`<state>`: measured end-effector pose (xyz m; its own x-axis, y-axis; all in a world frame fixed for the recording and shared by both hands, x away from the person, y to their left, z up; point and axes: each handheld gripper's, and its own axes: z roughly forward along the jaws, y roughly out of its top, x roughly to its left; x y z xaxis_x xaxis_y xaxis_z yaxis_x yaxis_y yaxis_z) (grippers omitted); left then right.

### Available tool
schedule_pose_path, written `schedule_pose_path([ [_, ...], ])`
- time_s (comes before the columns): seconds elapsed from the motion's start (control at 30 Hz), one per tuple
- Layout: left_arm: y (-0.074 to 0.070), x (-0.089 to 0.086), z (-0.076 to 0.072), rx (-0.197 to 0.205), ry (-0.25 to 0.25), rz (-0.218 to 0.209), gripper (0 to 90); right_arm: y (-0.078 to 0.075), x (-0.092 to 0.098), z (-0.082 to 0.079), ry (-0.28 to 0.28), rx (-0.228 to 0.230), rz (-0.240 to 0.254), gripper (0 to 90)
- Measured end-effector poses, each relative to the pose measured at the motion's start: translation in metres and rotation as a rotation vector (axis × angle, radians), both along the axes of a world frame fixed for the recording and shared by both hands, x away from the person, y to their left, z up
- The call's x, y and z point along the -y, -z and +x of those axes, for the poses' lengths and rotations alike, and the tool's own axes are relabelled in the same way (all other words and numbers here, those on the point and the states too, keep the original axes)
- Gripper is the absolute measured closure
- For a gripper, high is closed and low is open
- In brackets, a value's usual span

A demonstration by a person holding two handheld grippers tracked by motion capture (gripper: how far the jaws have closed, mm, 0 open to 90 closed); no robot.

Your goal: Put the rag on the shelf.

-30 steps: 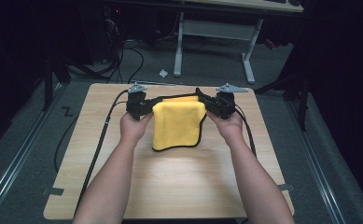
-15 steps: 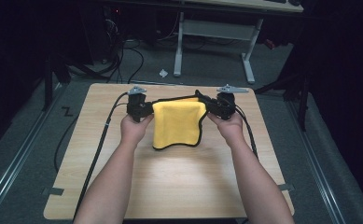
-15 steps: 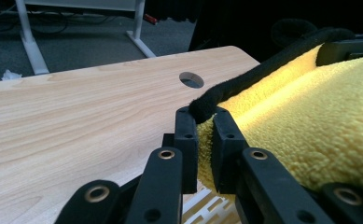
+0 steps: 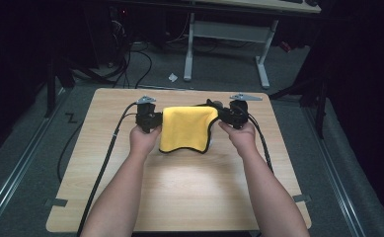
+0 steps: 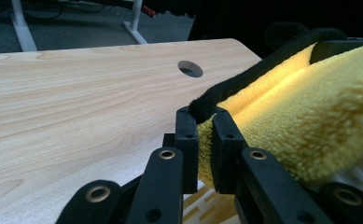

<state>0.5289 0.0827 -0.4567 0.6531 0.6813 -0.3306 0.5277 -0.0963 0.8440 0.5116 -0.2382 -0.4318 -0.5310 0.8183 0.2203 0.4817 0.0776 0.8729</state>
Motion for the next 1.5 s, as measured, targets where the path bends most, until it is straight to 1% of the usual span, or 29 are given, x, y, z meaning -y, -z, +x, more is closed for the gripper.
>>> schedule_pose_path([
  [0.07, 0.003, 0.0, 0.0, -0.009, 0.006, 0.01, 83.0, 0.003, 0.001, 0.001, -0.005, -0.01, -0.004, 75.7],
  [0.1, 0.004, 0.0, 0.001, -0.019, 0.007, 0.015, 83.0, 0.006, 0.002, 0.003, -0.004, -0.025, -0.001, 75.5],
  [0.23, 0.01, 0.0, 0.001, -0.035, 0.01, 0.019, 82.8, 0.015, 0.002, 0.005, -0.003, -0.059, 0.001, 75.6],
  [0.37, 0.014, 0.001, 0.001, -0.044, 0.015, 0.035, 82.6, 0.021, 0.002, 0.005, -0.006, -0.078, -0.018, 74.7],
  [0.5, 0.018, 0.001, 0.001, -0.053, 0.016, 0.04, 82.5, 0.026, 0.002, 0.005, -0.001, -0.095, -0.017, 73.6],
  [0.57, 0.018, 0.0, 0.0, -0.06, 0.012, 0.03, 81.8, 0.028, 0.003, 0.004, 0.001, -0.088, -0.015, 70.7],
  [0.6, 0.018, 0.0, 0.0, -0.064, 0.004, 0.025, 80.4, 0.028, 0.004, 0.004, 0.006, -0.084, -0.014, 67.2],
  [0.63, 0.018, -0.001, 0.0, -0.07, -0.001, 0.016, 78.6, 0.028, 0.005, 0.003, 0.017, -0.097, -0.007, 62.6],
  [0.7, 0.015, -0.001, -0.002, -0.054, -0.016, 0.028, 75.6, 0.026, 0.008, 0.003, 0.037, -0.094, -0.014, 55.6],
  [0.73, 0.013, -0.001, -0.002, -0.048, -0.023, 0.03, 74.0, 0.023, 0.011, 0.003, 0.048, -0.086, -0.018, 53.8],
  [0.8, 0.01, -0.002, -0.003, -0.043, -0.042, 0.034, 72.3, 0.018, 0.015, 0.001, 0.056, -0.059, -0.014, 53.1],
  [0.87, 0.007, -0.004, -0.003, -0.035, -0.062, 0.035, 69.7, 0.011, 0.02, 0.0, 0.077, -0.028, -0.024, 52.5],
  [0.9, 0.005, -0.005, -0.003, -0.031, -0.074, 0.041, 67.7, 0.008, 0.022, 0.0, 0.082, -0.022, -0.027, 52.0],
  [0.93, 0.004, -0.006, -0.003, -0.027, -0.081, 0.045, 66.6, 0.005, 0.025, -0.001, 0.086, -0.019, -0.024, 51.8],
  [1.03, 0.002, -0.011, -0.005, -0.013, -0.101, 0.058, 64.9, 0.0, 0.03, -0.003, 0.106, -0.003, -0.039, 50.9],
  [1.1, 0.001, -0.014, -0.006, -0.011, -0.112, 0.068, 63.9, -0.001, 0.034, -0.004, 0.112, 0.001, -0.052, 50.4],
  [1.17, 0.0, -0.017, -0.008, -0.008, -0.116, 0.08, 62.7, -0.001, 0.037, -0.008, 0.124, -0.004, -0.05, 50.5],
  [1.27, 0.0, -0.025, -0.013, 0.005, -0.135, 0.062, 62.6, 0.001, 0.039, -0.013, 0.129, 0.01, -0.055, 50.9],
  [1.3, 0.0, -0.028, -0.015, 0.005, -0.139, 0.056, 62.6, 0.001, 0.039, -0.015, 0.129, 0.004, -0.061, 50.9],
  [1.37, 0.0, -0.033, -0.019, 0.008, -0.145, 0.058, 62.4, 0.0, 0.038, -0.019, 0.126, 0.008, -0.079, 50.8],
  [1.47, 0.002, -0.04, -0.025, 0.009, -0.151, 0.057, 62.0, -0.002, 0.035, -0.026, 0.122, 0.029, -0.109, 50.4],
  [1.5, 0.003, -0.043, -0.028, 0.009, -0.155, 0.05, 61.8, -0.003, 0.034, -0.029, 0.126, 0.046, -0.114, 50.5],
])
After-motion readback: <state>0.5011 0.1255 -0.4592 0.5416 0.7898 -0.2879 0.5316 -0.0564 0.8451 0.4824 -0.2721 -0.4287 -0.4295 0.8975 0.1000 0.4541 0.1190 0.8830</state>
